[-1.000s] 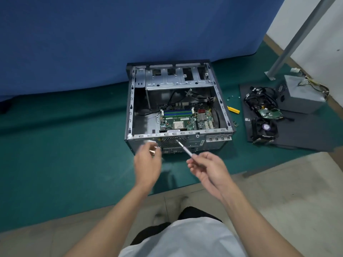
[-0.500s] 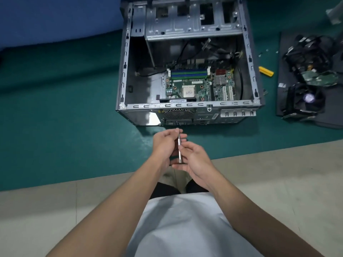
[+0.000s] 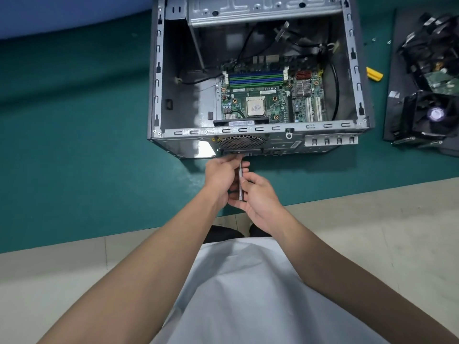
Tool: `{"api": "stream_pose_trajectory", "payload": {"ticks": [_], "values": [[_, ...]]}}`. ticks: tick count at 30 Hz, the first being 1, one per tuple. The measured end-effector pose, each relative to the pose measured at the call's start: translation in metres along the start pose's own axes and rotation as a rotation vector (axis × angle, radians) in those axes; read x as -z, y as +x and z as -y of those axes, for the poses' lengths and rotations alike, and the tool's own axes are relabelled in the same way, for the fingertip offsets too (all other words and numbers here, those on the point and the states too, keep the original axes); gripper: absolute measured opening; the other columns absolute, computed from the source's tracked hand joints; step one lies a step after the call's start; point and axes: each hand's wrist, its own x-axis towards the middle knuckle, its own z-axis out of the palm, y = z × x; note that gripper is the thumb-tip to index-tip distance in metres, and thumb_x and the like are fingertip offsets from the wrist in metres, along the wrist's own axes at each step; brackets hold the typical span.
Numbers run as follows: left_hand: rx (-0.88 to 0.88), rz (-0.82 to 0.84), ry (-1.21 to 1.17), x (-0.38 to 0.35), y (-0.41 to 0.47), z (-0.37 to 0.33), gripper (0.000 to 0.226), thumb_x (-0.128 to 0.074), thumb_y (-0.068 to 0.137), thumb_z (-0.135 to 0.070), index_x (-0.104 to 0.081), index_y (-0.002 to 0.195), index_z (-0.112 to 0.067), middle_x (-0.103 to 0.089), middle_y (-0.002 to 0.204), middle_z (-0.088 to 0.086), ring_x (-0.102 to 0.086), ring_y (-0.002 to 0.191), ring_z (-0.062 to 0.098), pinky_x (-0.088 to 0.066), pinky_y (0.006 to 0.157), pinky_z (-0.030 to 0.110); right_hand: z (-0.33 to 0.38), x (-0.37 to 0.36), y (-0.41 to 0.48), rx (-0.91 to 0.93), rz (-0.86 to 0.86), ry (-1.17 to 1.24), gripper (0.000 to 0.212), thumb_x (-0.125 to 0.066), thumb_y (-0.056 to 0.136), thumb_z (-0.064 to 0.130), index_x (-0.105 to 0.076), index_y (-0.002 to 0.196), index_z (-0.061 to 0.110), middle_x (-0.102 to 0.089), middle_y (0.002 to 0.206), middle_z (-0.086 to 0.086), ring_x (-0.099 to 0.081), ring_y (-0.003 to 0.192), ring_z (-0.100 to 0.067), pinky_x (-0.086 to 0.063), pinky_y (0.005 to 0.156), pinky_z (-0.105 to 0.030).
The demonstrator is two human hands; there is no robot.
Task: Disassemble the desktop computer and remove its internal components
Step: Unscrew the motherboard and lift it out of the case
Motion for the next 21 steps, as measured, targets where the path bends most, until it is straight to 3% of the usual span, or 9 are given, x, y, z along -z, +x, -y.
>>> {"api": "stream_pose_trajectory", "payload": {"ticks": [7,14,21], "values": [[0.005,0.016,-0.004,0.0043,0.0058,-0.0018,0.018,-0.054,0.095,-0.005,-0.067,0.089,-0.014,-0.075,0.075,-0.001,-0.067,0.068,0.017,-0.058,0.066,0.034,-0.0053,-0.0008,0.0042,0.017,-0.043,0.038,0.02,-0.037,0.102,0.007,-0.057,0.102,0.008,-0.066,0.071,-0.006,-0.063,0.059,-0.017,-0.053,0.056,-0.031],[0.006,0.032,0.011,0.0054,0.0083,-0.0036,0.008,-0.06,0.094,-0.009,-0.067,0.09,-0.009,-0.073,0.07,0.0,-0.057,0.06,0.017,-0.031,0.042,0.023,-0.0061,-0.0019,0.0052,0.023,-0.067,0.003,0.018,-0.039,0.101,0.007,-0.056,0.106,0.003,-0.056,0.074,-0.01,-0.051,0.056,-0.017,-0.048,0.05,-0.027],[0.015,0.021,-0.005,0.0059,0.0087,-0.0004,0.009,-0.06,0.094,-0.009,-0.069,0.094,-0.011,-0.073,0.073,0.002,-0.057,0.057,0.016,-0.034,0.04,0.023,-0.0089,-0.0026,0.0047,0.038,-0.066,-0.007,0.019,-0.039,0.101,0.007,-0.058,0.098,0.006,-0.056,0.073,-0.009,-0.05,0.056,-0.017,-0.047,0.051,-0.027]]}}
